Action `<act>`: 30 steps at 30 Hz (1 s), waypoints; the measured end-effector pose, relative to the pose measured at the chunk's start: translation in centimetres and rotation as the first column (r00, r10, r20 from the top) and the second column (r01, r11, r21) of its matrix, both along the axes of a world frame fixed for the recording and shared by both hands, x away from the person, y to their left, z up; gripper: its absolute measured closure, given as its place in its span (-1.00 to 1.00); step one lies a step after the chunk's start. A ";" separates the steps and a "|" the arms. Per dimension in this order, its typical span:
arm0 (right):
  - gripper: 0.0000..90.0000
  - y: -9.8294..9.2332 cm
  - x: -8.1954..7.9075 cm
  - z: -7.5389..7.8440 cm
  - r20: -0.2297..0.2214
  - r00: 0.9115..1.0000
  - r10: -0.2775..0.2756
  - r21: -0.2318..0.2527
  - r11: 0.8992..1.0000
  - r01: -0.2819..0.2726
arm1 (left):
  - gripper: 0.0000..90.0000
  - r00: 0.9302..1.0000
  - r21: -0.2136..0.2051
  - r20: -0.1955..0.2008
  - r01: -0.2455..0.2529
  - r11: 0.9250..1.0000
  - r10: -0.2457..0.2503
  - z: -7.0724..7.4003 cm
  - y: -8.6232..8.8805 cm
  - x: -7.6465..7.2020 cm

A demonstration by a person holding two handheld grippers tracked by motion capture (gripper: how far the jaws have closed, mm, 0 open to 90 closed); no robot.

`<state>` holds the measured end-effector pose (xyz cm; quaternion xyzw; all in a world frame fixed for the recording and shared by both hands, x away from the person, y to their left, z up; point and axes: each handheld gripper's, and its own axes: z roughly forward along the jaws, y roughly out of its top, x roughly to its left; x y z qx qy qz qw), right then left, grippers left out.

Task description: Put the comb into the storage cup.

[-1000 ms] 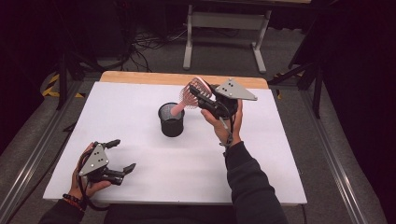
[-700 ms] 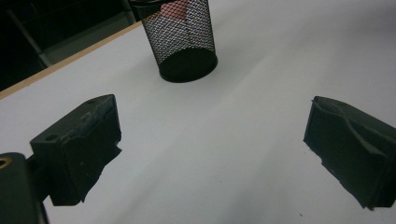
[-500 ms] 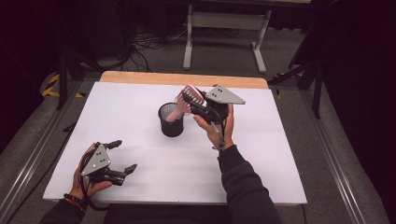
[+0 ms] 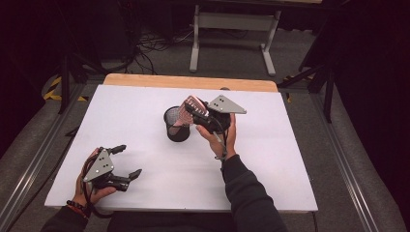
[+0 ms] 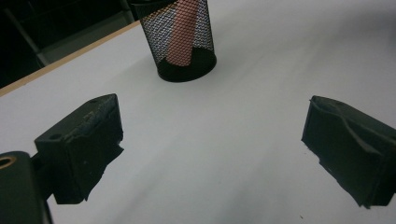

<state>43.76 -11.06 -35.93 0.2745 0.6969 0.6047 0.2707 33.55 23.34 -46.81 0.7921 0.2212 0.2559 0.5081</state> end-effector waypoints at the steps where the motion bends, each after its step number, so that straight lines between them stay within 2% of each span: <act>1: 0.40 0.0 0.0 0.0 0.000 1.000 0.000 0.000 1.000 0.000 | -0.87 1.000 0.000 0.000 0.000 1.000 0.000 0.0 0.0 0.0; 16: 0.37 -0.4 0.5 -1.1 -0.020 0.999 -0.024 0.045 0.999 0.025 | -0.86 1.000 0.003 -0.009 -0.001 1.000 0.001 -0.2 -0.1 0.1; 21: 0.36 -0.8 0.8 -1.4 -0.041 0.999 -0.029 0.064 0.997 0.031 | -0.86 1.000 0.003 -0.014 -0.002 1.000 0.002 -0.2 -0.1 0.1; 30: 0.28 -1.0 1.1 -2.3 -0.070 0.997 -0.045 0.051 0.998 0.048 | -0.86 1.000 0.012 -0.014 -0.011 1.000 0.011 -0.3 -0.1 0.1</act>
